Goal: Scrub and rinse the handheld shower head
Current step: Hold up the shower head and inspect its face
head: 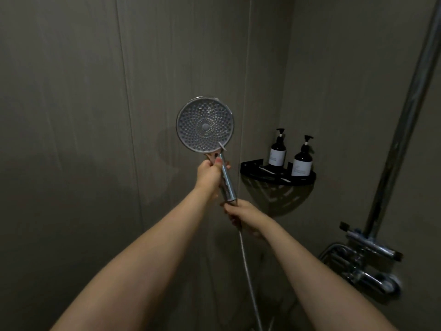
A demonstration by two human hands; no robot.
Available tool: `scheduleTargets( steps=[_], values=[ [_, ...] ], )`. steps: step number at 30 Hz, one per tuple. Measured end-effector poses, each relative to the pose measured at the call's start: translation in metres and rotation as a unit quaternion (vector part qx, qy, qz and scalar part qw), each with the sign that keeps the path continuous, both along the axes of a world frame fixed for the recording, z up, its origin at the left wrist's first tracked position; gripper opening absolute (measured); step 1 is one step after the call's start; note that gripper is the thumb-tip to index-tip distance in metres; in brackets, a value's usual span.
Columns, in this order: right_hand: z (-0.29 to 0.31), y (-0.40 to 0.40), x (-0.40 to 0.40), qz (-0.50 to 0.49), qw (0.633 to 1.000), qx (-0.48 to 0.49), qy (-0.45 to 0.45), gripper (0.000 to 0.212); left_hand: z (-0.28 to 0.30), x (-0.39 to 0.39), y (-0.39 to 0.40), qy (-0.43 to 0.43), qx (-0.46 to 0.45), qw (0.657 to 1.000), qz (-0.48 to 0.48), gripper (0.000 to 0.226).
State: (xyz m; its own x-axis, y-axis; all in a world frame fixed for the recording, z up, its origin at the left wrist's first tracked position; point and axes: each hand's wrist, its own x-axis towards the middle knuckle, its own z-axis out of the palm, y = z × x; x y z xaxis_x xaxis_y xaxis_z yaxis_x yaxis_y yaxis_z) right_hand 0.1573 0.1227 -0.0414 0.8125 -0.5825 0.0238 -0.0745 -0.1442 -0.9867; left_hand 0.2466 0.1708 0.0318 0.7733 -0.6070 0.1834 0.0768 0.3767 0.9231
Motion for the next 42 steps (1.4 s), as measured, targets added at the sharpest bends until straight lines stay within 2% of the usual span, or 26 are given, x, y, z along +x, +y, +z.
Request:
scheduleTargets(
  steps=[1, 3, 6, 9, 11, 13, 15, 18, 21, 23, 24, 27, 29, 33, 36, 38, 42],
  values=[
    [0.000, -0.004, -0.005, 0.029, 0.997, 0.063, -0.018, 0.017, -0.001, 0.001, 0.001, 0.013, -0.009, 1.000, -0.007, 0.024],
    [-0.001, -0.011, -0.012, 0.043, 0.992, 0.114, -0.046, 0.022, -0.002, 0.002, 0.001, 0.037, -0.027, 0.999, -0.014, 0.024],
    [-0.001, -0.012, -0.013, 0.007, 0.999, 0.039, -0.037, 0.016, -0.002, -0.001, -0.001, 0.053, -0.041, 0.998, -0.020, 0.024],
    [-0.004, -0.007, -0.009, -0.050, 0.998, -0.025, -0.036, 0.023, 0.001, -0.005, 0.001, 0.042, -0.040, 0.998, -0.026, 0.024],
    [-0.004, -0.004, -0.009, -0.035, 0.996, 0.042, -0.076, 0.016, 0.003, -0.007, 0.002, 0.034, -0.040, 0.998, -0.030, 0.025],
    [0.000, -0.002, -0.013, -0.005, 0.987, 0.120, -0.107, 0.023, 0.004, -0.007, 0.005, 0.029, -0.041, 0.998, -0.028, 0.026],
    [0.003, 0.000, -0.016, 0.003, 0.989, 0.110, -0.095, 0.026, 0.005, -0.007, 0.007, 0.033, -0.047, 0.998, -0.027, 0.027],
    [0.002, 0.001, -0.016, -0.024, 0.995, 0.056, -0.075, 0.012, 0.005, -0.008, 0.009, 0.045, -0.053, 0.997, -0.032, 0.026],
    [0.002, 0.003, -0.018, -0.019, 0.990, 0.101, -0.100, 0.008, 0.005, -0.011, 0.011, 0.039, -0.049, 0.997, -0.037, 0.026],
    [0.002, 0.003, -0.020, -0.007, 0.983, 0.145, -0.112, 0.022, 0.003, -0.012, 0.012, 0.035, -0.050, 0.997, -0.040, 0.026],
    [0.003, 0.002, -0.021, -0.004, 0.985, 0.139, -0.106, 0.024, 0.003, -0.012, 0.012, 0.036, -0.051, 0.997, -0.041, 0.026],
    [0.000, 0.001, -0.021, -0.019, 0.991, 0.094, -0.098, 0.011, 0.003, -0.012, 0.012, 0.051, -0.057, 0.996, -0.048, 0.025],
    [0.000, 0.002, -0.021, -0.027, 0.988, 0.100, -0.111, 0.007, 0.003, -0.014, 0.012, 0.053, -0.060, 0.995, -0.051, 0.026],
    [0.001, 0.001, -0.023, -0.004, 0.983, 0.148, -0.106, 0.026, 0.004, -0.015, 0.011, 0.048, -0.058, 0.996, -0.049, 0.026],
    [0.001, 0.000, -0.024, -0.017, 0.988, 0.113, -0.101, 0.012, 0.004, -0.014, 0.010, 0.054, -0.059, 0.996, -0.051, 0.025],
    [0.000, 0.000, -0.023, -0.027, 0.988, 0.110, -0.109, 0.009, 0.004, -0.015, 0.008, 0.060, -0.063, 0.995, -0.056, 0.026],
    [0.000, -0.003, -0.025, -0.013, 0.980, 0.161, -0.118, 0.026, 0.003, -0.016, 0.006, 0.052, -0.057, 0.995, -0.062, 0.027]
  ],
)
